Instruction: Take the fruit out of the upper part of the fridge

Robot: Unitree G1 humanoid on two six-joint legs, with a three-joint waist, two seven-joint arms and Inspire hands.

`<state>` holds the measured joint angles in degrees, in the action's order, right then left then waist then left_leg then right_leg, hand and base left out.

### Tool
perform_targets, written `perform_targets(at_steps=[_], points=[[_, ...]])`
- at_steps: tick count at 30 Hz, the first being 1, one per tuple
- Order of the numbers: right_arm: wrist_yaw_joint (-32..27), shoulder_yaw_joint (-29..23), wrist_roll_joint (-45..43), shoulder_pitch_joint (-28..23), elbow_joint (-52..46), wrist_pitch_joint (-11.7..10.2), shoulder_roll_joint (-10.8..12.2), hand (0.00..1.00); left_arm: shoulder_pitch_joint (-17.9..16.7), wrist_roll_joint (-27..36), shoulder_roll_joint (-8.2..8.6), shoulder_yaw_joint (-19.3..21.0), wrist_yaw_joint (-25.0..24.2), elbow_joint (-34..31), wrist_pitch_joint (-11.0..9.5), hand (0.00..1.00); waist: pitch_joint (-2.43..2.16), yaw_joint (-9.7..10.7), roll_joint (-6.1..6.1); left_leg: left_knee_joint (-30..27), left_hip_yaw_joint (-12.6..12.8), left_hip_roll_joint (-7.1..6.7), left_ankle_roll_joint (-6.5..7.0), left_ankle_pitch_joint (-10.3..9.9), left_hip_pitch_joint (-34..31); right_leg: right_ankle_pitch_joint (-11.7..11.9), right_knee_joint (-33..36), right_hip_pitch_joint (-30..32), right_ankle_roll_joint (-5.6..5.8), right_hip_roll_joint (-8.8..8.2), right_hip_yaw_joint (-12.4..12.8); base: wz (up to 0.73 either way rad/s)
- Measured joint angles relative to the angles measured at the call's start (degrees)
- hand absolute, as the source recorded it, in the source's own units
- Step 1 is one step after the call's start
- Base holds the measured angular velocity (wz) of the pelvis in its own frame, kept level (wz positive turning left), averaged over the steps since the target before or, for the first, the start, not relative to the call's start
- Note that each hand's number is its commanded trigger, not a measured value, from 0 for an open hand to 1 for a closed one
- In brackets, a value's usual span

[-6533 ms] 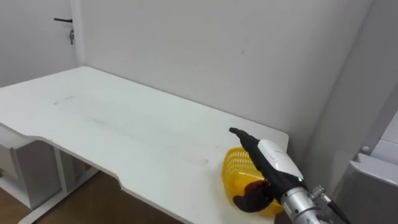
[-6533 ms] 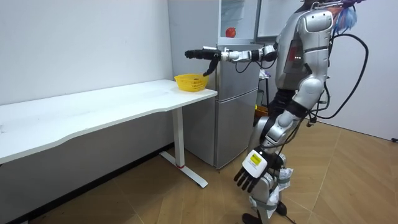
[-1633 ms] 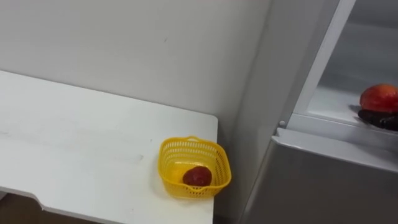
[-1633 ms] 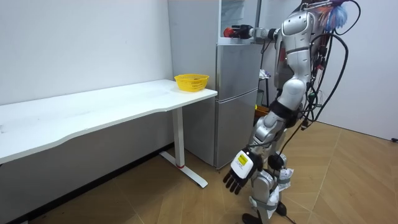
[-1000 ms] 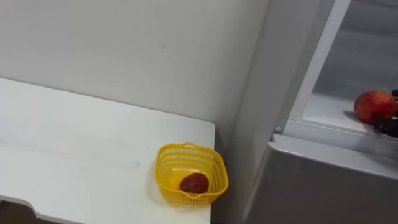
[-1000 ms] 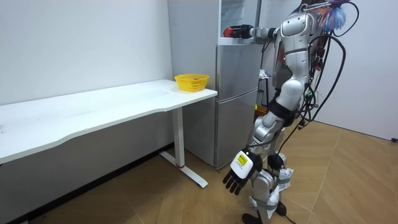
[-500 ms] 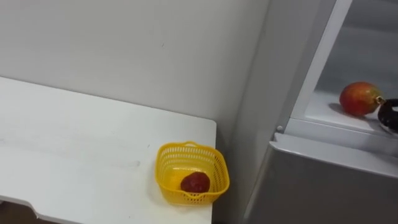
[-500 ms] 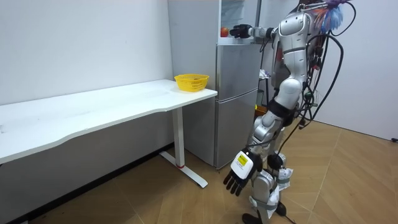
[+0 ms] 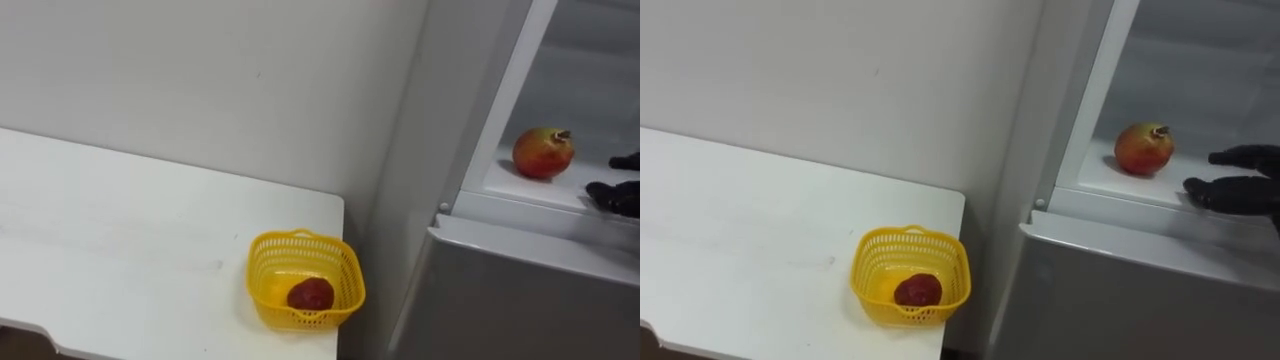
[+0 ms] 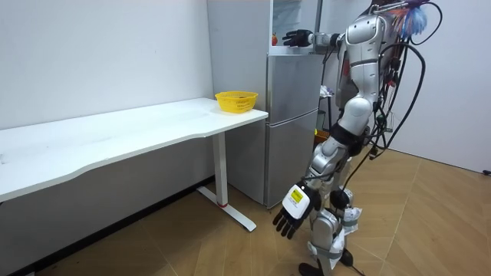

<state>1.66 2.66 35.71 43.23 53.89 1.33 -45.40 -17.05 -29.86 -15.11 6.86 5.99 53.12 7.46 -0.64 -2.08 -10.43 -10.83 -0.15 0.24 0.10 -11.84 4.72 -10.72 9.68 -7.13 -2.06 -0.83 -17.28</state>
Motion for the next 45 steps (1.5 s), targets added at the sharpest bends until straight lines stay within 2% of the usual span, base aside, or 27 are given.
perform_targets(at_steps=[20, 27, 40, 45], points=[[-2.4, 0.0, 0.4, 0.0, -1.2, 0.0, 0.0, 0.00, 0.1, 0.2, -0.09, 0.0, -0.2, -0.3, -0.4, 0.00, 0.00, 0.0, -0.15, -0.4, 0.0, 0.05, 0.00, 0.0, 0.1, 0.0, 0.0, -0.1, 0.00, -0.05, 0.0, 0.00], [-2.8, 0.0, 4.5, 0.4, -4.7, 0.0, 0.0, 0.00, -0.1, 0.4, -0.09, 0.0, -0.6, -0.2, -0.6, 0.00, 0.17, 0.0, 0.16, -0.6, 0.0, 0.02, 0.00, 0.0, -0.4, 0.0, 0.3, 0.1, 0.00, -0.05, 0.0, 0.00], [-4.6, 0.5, 9.0, 3.0, -9.2, 0.0, -1.8, 0.00, -0.3, 0.3, -0.16, 0.0, -0.5, -0.1, -1.6, 0.00, -0.22, -0.2, -0.13, -1.0, 0.2, 0.01, 0.00, 0.0, -0.8, 0.0, 0.2, 0.2, -0.02, 0.05, -0.1, 0.01], [-4.6, 0.7, 9.0, 3.0, -9.2, 0.0, -1.8, 0.00, 0.0, 0.4, -0.17, 0.0, -0.5, 1.0, -1.6, 0.00, 0.16, -1.6, 0.29, -0.7, 0.3, 0.01, 0.01, 0.0, -0.6, 0.0, 0.2, 0.2, -0.03, 0.05, 0.0, -0.04]])
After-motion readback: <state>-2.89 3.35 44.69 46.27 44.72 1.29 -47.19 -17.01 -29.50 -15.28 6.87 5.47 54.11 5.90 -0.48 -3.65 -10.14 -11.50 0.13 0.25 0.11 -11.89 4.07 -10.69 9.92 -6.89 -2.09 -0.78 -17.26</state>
